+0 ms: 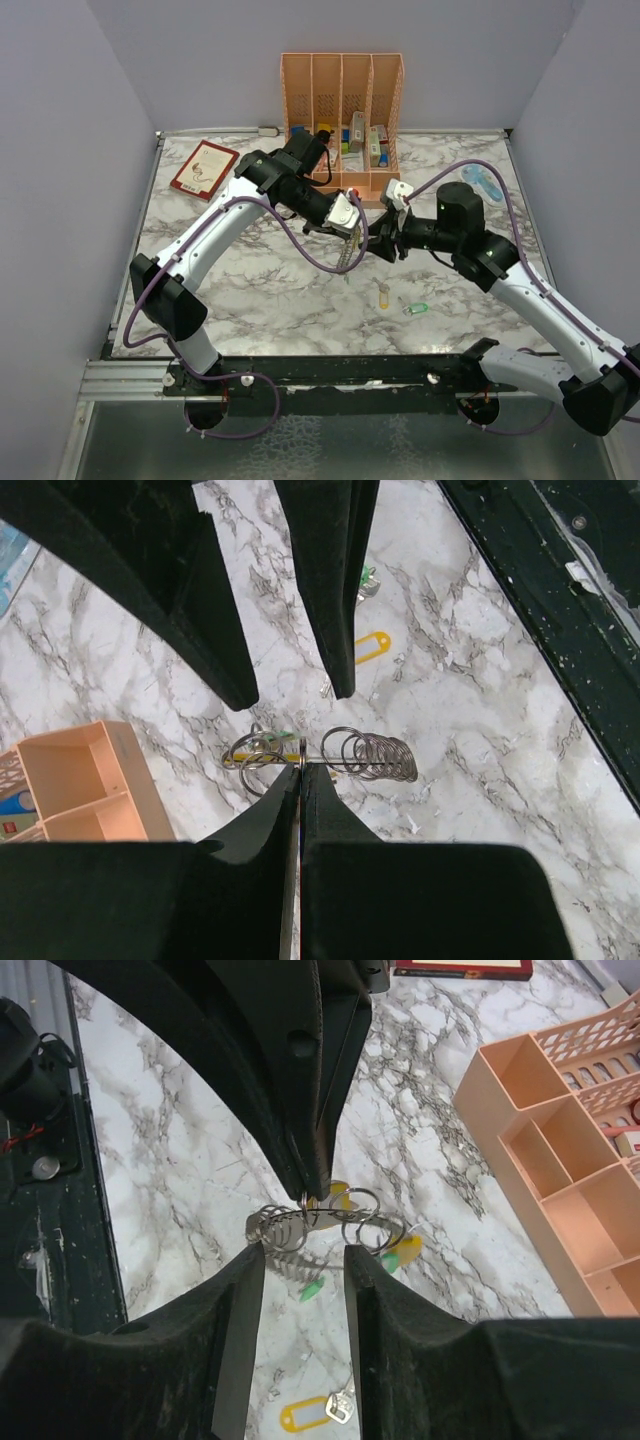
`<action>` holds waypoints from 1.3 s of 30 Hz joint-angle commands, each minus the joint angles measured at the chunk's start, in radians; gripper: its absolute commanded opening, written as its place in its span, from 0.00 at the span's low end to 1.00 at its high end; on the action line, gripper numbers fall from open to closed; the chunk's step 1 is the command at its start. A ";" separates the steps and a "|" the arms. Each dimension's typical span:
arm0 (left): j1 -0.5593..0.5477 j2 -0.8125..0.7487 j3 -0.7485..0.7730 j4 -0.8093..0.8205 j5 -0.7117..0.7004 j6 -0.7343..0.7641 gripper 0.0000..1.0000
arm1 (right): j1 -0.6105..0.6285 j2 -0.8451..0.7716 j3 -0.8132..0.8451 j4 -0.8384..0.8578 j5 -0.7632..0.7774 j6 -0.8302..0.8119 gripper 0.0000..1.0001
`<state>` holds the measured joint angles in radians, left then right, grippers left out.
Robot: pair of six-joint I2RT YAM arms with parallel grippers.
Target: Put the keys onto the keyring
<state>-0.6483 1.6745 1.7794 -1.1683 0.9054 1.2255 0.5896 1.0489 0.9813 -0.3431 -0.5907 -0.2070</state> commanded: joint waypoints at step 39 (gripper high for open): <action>-0.025 -0.016 0.044 0.055 0.007 -0.071 0.00 | 0.004 0.085 0.025 0.109 -0.060 0.031 0.17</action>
<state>-0.6624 1.6745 1.7828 -1.1301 0.8852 1.1572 0.5900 1.1206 0.9817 -0.2600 -0.6308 -0.1703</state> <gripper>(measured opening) 0.018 0.184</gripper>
